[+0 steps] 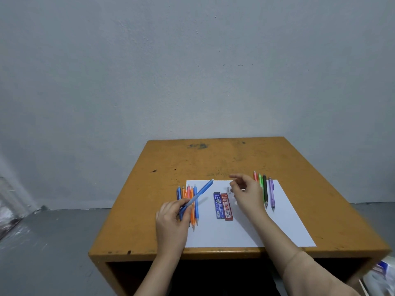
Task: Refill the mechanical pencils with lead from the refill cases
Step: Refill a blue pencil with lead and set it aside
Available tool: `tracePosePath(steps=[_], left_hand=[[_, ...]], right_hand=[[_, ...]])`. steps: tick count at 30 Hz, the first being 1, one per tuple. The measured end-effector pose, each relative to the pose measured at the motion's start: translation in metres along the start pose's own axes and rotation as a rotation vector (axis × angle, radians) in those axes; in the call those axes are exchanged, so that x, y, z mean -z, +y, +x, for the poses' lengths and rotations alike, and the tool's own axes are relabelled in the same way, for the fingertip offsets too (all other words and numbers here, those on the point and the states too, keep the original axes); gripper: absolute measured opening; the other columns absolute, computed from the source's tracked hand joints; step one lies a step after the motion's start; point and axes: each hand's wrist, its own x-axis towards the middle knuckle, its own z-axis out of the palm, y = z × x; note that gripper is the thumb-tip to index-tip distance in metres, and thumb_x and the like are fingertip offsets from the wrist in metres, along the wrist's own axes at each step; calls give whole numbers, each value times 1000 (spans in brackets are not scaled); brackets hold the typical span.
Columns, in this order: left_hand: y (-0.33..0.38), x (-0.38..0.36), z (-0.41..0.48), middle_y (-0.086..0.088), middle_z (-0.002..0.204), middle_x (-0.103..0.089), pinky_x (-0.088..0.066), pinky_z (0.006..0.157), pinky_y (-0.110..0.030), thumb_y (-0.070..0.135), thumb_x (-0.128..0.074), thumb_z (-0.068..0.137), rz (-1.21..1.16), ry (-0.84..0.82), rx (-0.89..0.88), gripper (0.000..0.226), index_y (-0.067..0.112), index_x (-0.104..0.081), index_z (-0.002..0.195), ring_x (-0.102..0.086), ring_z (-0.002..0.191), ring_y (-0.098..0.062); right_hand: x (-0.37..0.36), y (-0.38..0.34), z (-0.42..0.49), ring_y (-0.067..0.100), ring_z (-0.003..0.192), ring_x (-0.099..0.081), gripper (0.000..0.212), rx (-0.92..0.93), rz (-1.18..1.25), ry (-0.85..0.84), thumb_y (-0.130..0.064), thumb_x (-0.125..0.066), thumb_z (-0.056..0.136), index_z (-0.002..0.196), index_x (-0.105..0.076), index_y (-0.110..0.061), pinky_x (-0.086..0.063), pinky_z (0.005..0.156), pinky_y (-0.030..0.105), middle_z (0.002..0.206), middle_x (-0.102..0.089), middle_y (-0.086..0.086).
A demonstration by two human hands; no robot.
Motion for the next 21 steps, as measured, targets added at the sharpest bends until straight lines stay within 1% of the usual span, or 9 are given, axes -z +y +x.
tracePosePath(steps=[2, 4, 7, 10, 12, 14, 18, 21], left_hand=[[0, 0, 0, 29, 91, -48, -42, 77, -16, 26, -69, 84, -3, -3, -1, 27, 23, -69, 110, -48, 91, 6], [0, 0, 0, 27, 91, -51, -43, 78, -18, 25, -69, 83, -7, -3, -13, 26, 23, -70, 109, -49, 91, 5], [1, 1, 0, 25, 92, -55, -48, 81, -25, 22, -70, 83, -21, -8, -35, 25, 23, -70, 108, -52, 93, 3], [-2, 0, 0, 29, 88, -55, -50, 82, -30, 22, -71, 82, -29, -14, -61, 23, 25, -71, 105, -52, 94, 5], [-3, -1, 0, 29, 87, -55, -50, 81, -30, 21, -72, 82, -37, -15, -75, 22, 26, -71, 103, -52, 94, 5], [-3, -1, 0, 29, 86, -55, -50, 80, -30, 20, -72, 81, -42, -15, -86, 22, 24, -72, 102, -53, 93, 3], [-5, -2, -1, 29, 84, -56, -48, 77, -28, 19, -74, 80, -30, -21, -153, 22, 24, -72, 101, -53, 92, 4], [-4, -2, -2, 30, 86, -54, -41, 76, -19, 20, -74, 79, -8, -13, -175, 22, 22, -72, 101, -54, 89, 1]], right_hand=[[-5, -8, -12, 18, 88, -63, 17, 2, 91, -28, -12, -58, 92, 101, -64, -25, -53, 67, 22, 87, -64, 0], [-12, -16, -25, 17, 88, -64, 17, 6, 179, -52, -16, -61, 90, 98, -62, -31, -57, 72, 29, 88, -64, -1], [-22, -24, -40, 14, 87, -66, 26, 40, 281, -73, -17, -66, 87, 103, -59, -37, -57, 75, 27, 88, -66, -3], [-33, -26, -49, 14, 87, -68, 37, 48, 364, -74, -11, -66, 87, 115, -55, -32, -57, 77, 28, 89, -69, -2], [-38, -26, -51, 14, 84, -69, 42, 46, 390, -58, -7, -64, 88, 123, -51, -27, -57, 78, 29, 89, -69, 1], [-42, -27, -54, 13, 81, -70, 44, 41, 416, -32, -4, -62, 89, 125, -48, -25, -57, 77, 28, 88, -70, 2], [-43, -28, -55, 16, 75, -69, 40, 54, 452, -6, -1, -59, 90, 119, -49, -28, -57, 73, 28, 87, -69, 5], [-42, -29, -53, 18, 73, -69, 34, 74, 453, -19, 0, -58, 90, 111, -55, -26, -57, 73, 31, 85, -68, 7]])
